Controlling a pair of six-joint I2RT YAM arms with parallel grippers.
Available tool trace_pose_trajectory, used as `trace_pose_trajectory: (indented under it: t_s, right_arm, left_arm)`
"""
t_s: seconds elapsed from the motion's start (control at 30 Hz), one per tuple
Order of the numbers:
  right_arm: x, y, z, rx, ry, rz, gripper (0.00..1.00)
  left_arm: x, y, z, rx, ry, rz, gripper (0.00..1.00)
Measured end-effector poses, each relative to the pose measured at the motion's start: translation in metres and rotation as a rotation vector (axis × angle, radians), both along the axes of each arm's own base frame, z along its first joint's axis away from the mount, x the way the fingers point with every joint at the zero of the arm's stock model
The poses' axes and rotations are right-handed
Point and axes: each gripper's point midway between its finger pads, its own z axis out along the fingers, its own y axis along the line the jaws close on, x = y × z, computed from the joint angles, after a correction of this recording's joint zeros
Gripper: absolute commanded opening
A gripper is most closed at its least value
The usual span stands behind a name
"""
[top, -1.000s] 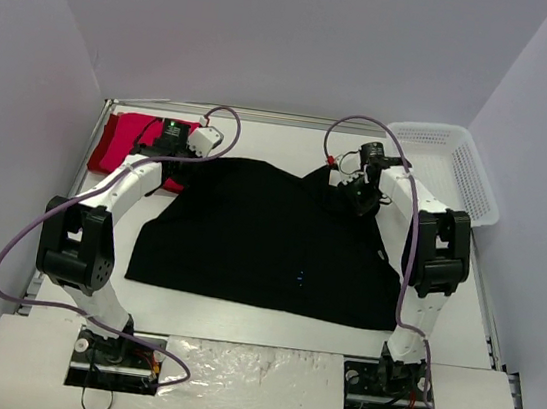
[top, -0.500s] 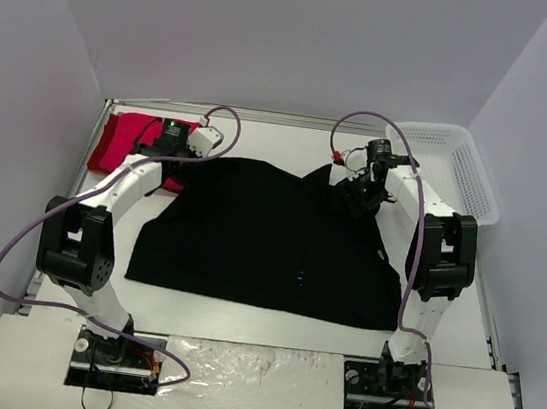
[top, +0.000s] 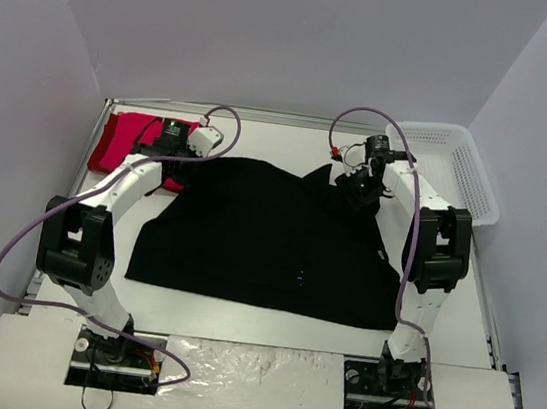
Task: Fold and stack the t-shirts
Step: Grap the side of the flattened tshirt furthest away from the robot with both arms
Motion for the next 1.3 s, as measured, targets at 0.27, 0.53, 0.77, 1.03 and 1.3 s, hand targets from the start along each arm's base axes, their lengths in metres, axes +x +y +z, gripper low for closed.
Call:
trace_pose_trajectory:
  t_s: [0.27, 0.53, 0.77, 1.03, 1.3]
  right_arm:
    - [-0.002, 0.000, -0.004, -0.001, 0.013, 0.013, 0.00]
    - [-0.002, 0.000, -0.004, 0.000, 0.014, 0.011, 0.00]
    - [0.003, -0.006, 0.005, -0.031, -0.009, -0.002, 0.00]
    - [0.048, -0.015, 0.067, -0.045, -0.172, -0.037, 0.00]
    - [0.046, -0.018, 0.079, -0.048, -0.172, -0.042, 0.00]
  left_arm:
    - [-0.001, -0.002, 0.000, -0.007, 0.003, -0.006, 0.02]
    - [-0.002, -0.001, -0.001, -0.006, 0.008, -0.007, 0.02]
    - [-0.003, 0.000, 0.000, 0.008, 0.018, -0.012, 0.02]
    - [0.016, 0.000, 0.036, 0.021, -0.048, -0.021, 0.02]
    - [0.011, 0.004, 0.040, 0.051, -0.026, -0.044, 0.03]
